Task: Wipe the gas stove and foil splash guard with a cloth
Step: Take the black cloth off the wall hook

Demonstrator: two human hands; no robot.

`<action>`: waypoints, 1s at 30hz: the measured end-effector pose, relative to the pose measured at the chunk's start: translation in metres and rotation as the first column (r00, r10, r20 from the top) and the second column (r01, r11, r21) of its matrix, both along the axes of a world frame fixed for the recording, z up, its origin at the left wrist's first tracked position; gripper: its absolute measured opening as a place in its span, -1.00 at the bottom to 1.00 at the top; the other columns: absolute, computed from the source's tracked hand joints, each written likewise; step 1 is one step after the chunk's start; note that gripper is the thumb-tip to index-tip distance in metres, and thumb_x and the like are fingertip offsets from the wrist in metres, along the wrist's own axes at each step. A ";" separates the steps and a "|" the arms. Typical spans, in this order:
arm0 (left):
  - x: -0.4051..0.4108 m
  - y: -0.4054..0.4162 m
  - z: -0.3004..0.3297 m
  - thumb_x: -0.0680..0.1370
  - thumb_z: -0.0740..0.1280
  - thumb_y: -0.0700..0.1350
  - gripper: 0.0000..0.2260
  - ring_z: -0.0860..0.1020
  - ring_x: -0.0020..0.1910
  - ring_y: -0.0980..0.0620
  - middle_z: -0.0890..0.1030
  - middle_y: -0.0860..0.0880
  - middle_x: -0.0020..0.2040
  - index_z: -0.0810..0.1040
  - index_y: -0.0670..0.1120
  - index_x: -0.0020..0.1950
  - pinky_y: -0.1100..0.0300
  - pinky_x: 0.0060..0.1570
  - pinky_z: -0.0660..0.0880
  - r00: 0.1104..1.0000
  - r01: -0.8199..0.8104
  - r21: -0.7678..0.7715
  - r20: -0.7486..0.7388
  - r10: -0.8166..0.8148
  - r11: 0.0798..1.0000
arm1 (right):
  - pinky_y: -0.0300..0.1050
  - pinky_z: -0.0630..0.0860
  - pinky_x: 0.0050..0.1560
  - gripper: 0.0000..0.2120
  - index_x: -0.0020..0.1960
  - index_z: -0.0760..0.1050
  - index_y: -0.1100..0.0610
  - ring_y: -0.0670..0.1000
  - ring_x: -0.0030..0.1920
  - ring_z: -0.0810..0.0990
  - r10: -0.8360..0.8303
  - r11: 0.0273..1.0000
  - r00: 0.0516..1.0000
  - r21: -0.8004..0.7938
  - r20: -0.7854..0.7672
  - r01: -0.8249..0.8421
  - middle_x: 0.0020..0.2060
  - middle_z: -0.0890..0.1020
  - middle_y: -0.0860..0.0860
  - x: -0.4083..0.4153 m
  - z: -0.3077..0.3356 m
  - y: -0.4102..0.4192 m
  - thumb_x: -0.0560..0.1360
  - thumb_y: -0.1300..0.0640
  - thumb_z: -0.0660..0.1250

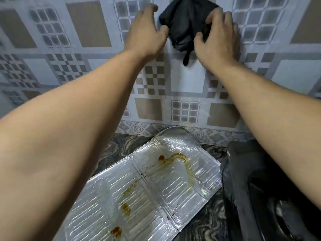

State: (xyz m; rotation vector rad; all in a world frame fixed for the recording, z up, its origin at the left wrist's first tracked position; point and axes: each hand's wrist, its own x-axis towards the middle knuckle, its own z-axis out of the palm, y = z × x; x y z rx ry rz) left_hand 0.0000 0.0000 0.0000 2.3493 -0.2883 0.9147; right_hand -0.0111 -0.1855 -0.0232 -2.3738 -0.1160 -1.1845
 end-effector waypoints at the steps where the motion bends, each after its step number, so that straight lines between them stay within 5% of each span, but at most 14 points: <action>1: 0.003 -0.001 0.003 0.57 0.24 0.06 -0.45 0.40 0.44 -0.06 0.41 -0.10 0.48 0.28 -0.06 0.54 0.07 0.39 0.38 1.000 0.017 0.004 0.003 -0.017 1.000 | 0.06 0.41 0.14 -0.63 0.23 0.38 0.11 0.16 0.24 0.44 -0.002 1.000 0.999 0.008 0.033 0.002 0.22 0.46 0.09 0.002 0.002 -0.001 0.48 -0.02 0.20; 8: 0.020 -0.007 0.007 0.56 0.30 -0.05 -0.58 0.48 0.33 0.03 0.51 -0.03 0.36 0.44 0.04 0.44 0.12 0.33 0.44 0.996 0.069 -0.004 0.054 -0.069 0.998 | -0.05 0.40 0.17 -0.56 0.30 0.36 0.06 0.17 0.32 0.35 -0.050 0.996 0.987 -0.064 0.152 0.060 0.31 0.38 0.12 0.025 0.006 -0.011 0.46 0.00 0.32; 14: 0.016 -0.007 0.009 0.57 0.24 -0.28 -0.63 0.57 0.13 0.14 0.64 0.05 0.18 0.58 -0.03 0.34 0.22 0.19 0.52 0.989 0.113 -0.061 0.103 -0.107 0.992 | -0.02 0.41 0.07 -0.74 0.19 0.42 0.07 0.12 0.17 0.45 0.076 0.993 0.982 -0.104 0.170 -0.059 0.16 0.50 0.07 0.023 0.010 -0.014 0.51 0.16 0.30; 18: 0.009 -0.006 0.024 0.54 0.22 -0.26 -0.63 0.54 0.18 0.23 0.66 0.10 0.20 0.65 -0.02 0.26 0.37 0.22 0.45 0.988 0.112 -0.192 0.125 -0.089 0.975 | -0.42 0.28 -0.21 -0.77 0.12 0.46 0.13 -0.05 -0.03 0.41 0.187 0.980 0.959 0.032 0.214 -0.198 0.10 0.50 0.07 0.016 0.026 -0.012 0.49 0.28 0.21; 20: 0.003 -0.007 0.035 0.56 0.23 -0.26 -0.65 0.54 0.20 0.20 0.65 0.07 0.20 0.65 -0.03 0.25 0.35 0.26 0.44 0.984 0.138 -0.251 0.141 -0.105 0.958 | -0.54 0.27 -0.18 -0.78 0.10 0.48 0.15 -0.10 -0.04 0.39 0.205 0.963 0.950 0.125 0.233 -0.239 0.07 0.50 0.06 0.010 0.037 -0.012 0.47 0.29 0.22; 26: -0.026 -0.006 0.053 0.57 0.24 -0.28 -0.67 0.54 0.14 0.23 0.65 0.07 0.19 0.65 -0.06 0.26 0.41 0.24 0.43 0.984 0.176 -0.322 0.090 -0.155 0.930 | -0.58 0.28 -0.07 -0.76 0.02 0.46 -0.02 -0.09 0.04 0.46 0.258 0.910 0.945 0.279 0.202 -0.308 0.07 0.50 0.04 -0.017 0.052 -0.021 0.46 0.28 0.28; 30: -0.052 -0.001 0.033 0.57 0.27 -0.31 -0.66 0.60 0.21 0.09 0.65 -0.03 0.23 0.61 -0.15 0.31 0.24 0.26 0.51 0.964 0.230 -0.413 -0.029 -0.265 0.881 | -0.57 0.29 -0.01 -0.78 0.03 0.50 -0.02 -0.12 0.05 0.47 0.268 0.906 0.957 0.310 0.109 -0.289 0.09 0.53 0.03 -0.042 0.032 -0.028 0.45 0.25 0.33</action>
